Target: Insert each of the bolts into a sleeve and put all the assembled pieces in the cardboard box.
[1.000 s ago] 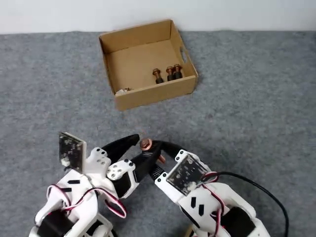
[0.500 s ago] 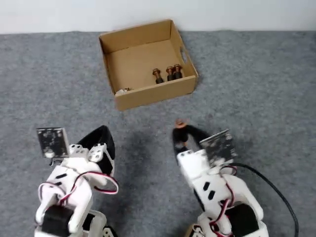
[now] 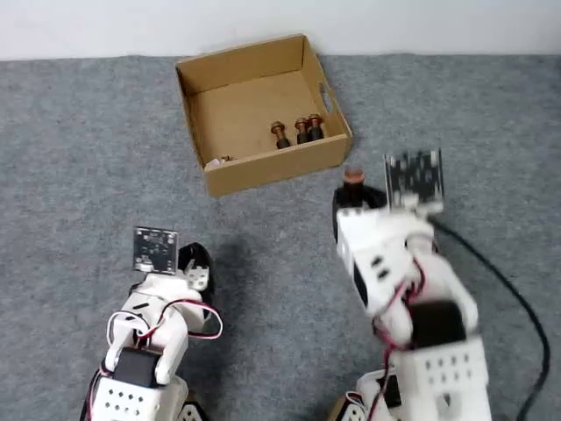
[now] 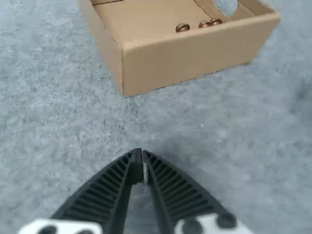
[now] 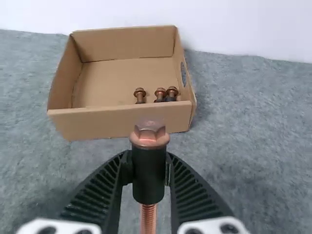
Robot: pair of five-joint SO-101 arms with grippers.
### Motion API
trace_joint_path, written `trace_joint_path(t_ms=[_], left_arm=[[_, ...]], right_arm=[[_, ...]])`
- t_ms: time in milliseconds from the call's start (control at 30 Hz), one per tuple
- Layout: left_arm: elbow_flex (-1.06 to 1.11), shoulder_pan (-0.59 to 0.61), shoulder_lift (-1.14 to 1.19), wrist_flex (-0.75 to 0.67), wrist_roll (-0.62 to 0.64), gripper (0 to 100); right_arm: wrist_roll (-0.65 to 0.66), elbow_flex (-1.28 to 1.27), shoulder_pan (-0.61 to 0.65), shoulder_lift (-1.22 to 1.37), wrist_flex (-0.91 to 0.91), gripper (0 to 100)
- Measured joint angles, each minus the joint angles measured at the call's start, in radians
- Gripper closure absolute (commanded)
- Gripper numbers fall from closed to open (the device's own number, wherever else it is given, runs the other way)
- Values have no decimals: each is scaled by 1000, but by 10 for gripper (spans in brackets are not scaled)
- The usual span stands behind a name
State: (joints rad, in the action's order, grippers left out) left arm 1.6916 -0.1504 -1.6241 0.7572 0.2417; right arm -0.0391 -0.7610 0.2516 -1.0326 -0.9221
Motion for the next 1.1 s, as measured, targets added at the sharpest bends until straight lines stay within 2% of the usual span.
trace_joint_path(t_ms=[233,433,733,1100], left_arm=[[5,0,0,-2,-25,995],[5,0,0,3,-25,995],[5,0,0,86,-29,995],[5,0,0,86,-29,995]], right_arm=[[-3,290,3,370,8,991],[-3,489,3,666,140,991],[-3,763,21,1069,373,991],[-3,1112,103,1524,434,991]])
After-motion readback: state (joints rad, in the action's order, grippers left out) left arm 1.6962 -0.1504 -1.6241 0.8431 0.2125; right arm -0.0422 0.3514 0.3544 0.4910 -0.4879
